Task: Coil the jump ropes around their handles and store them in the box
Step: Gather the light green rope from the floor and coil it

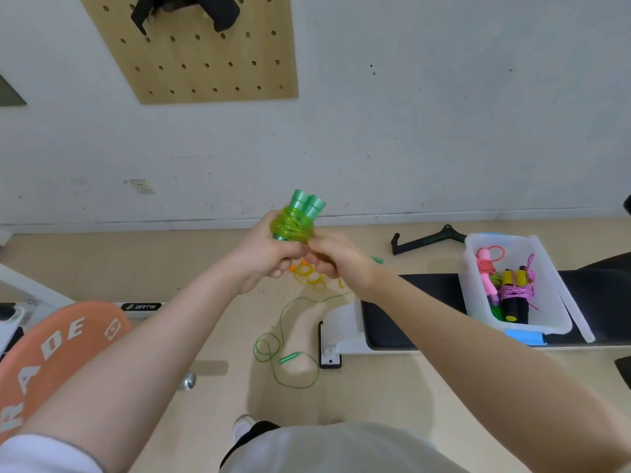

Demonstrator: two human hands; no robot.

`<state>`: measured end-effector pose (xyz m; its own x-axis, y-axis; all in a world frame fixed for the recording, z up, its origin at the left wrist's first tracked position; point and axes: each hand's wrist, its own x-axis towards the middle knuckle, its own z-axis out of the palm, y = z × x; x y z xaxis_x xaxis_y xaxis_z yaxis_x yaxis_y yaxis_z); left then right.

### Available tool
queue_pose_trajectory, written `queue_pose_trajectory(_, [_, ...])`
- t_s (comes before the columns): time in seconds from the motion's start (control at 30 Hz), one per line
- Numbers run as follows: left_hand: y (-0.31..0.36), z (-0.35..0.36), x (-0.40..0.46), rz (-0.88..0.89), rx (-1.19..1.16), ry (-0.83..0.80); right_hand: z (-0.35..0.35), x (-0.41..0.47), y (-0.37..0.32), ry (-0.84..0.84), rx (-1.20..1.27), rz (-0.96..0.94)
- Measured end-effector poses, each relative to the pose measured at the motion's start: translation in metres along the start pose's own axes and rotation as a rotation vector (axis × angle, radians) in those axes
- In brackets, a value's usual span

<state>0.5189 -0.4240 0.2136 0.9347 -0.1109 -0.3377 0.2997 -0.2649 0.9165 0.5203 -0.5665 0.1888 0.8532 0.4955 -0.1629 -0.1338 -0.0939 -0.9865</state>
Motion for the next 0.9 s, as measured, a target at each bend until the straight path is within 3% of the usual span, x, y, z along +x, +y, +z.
queue_pose_trajectory(0.17, [-0.006,0.017,0.003,0.007,0.132,0.112,0.000,0.008,-0.003,0.106,-0.465,0.088])
queue_pose_trajectory(0.43, [-0.010,0.026,0.004,0.103,0.434,0.186,0.004,0.000,0.000,0.118,-0.089,0.306])
queue_pose_trajectory(0.67, [0.003,0.047,0.002,0.165,0.842,0.204,0.004,0.009,0.004,0.278,0.170,0.423])
queue_pose_trajectory(0.73, [0.002,0.048,-0.002,0.152,0.783,0.070,-0.004,0.006,0.007,0.262,0.125,0.458])
queue_pose_trajectory(0.83, [0.002,0.040,-0.019,0.122,0.647,-0.254,-0.024,0.000,0.009,0.117,0.179,0.498])
queue_pose_trajectory(0.9, [0.008,0.029,-0.026,0.188,0.649,-0.309,-0.037,-0.006,0.010,-0.028,0.289,0.512])
